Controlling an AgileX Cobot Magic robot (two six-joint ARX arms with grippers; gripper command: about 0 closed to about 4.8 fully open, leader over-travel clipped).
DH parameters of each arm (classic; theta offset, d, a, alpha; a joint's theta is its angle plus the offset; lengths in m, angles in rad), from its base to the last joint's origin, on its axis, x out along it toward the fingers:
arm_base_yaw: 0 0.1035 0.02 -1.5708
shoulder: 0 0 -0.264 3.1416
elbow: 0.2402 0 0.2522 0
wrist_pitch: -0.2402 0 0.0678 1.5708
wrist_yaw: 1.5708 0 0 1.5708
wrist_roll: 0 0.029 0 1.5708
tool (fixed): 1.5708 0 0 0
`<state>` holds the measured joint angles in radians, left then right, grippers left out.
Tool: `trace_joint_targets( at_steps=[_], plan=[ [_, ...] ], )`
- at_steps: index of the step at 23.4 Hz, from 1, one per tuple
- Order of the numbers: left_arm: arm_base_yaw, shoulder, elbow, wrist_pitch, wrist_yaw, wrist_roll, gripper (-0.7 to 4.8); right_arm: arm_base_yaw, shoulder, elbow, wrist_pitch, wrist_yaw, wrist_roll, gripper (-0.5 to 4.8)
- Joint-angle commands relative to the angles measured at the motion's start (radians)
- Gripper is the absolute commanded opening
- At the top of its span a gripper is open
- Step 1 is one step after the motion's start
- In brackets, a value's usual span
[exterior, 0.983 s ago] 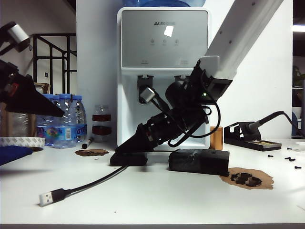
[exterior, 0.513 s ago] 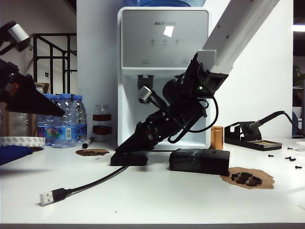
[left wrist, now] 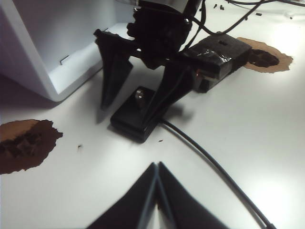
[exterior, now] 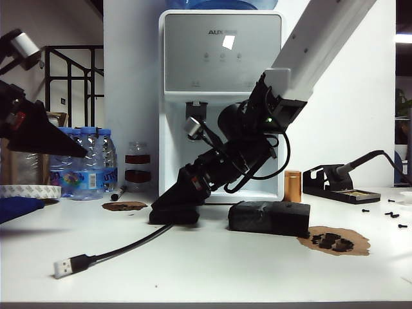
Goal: Take the USB flash drive out of the black sponge and insert it into the slot on top of the black USB adpator box.
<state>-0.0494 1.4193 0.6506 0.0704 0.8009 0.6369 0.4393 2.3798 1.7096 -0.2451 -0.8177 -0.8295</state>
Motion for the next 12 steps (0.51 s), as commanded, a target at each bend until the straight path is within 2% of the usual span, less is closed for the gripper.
trace_joint_targets(
  at_steps=[1,2,3,6,12],
  plan=[
    [0.001,-0.004,0.003,0.005,0.007,0.004,-0.04,0.003,-0.008,-0.010,-0.027,-0.006,0.026,2.95],
    [0.001,-0.004,0.003,0.005,0.007,0.004,-0.04,0.003,-0.013,-0.010,-0.027,-0.028,0.033,3.12],
    [0.001,-0.004,0.003,0.005,0.007,0.004,-0.04,0.003,-0.024,-0.010,-0.023,-0.047,0.048,3.51],
    [0.001,-0.004,0.003,0.005,0.007,0.004,-0.04,0.002,-0.061,-0.010,-0.023,-0.042,0.064,3.78],
    [0.001,-0.005,0.003,0.019,-0.002,-0.018,-0.04,-0.010,-0.195,-0.010,-0.053,-0.046,0.104,3.78]
  ],
)
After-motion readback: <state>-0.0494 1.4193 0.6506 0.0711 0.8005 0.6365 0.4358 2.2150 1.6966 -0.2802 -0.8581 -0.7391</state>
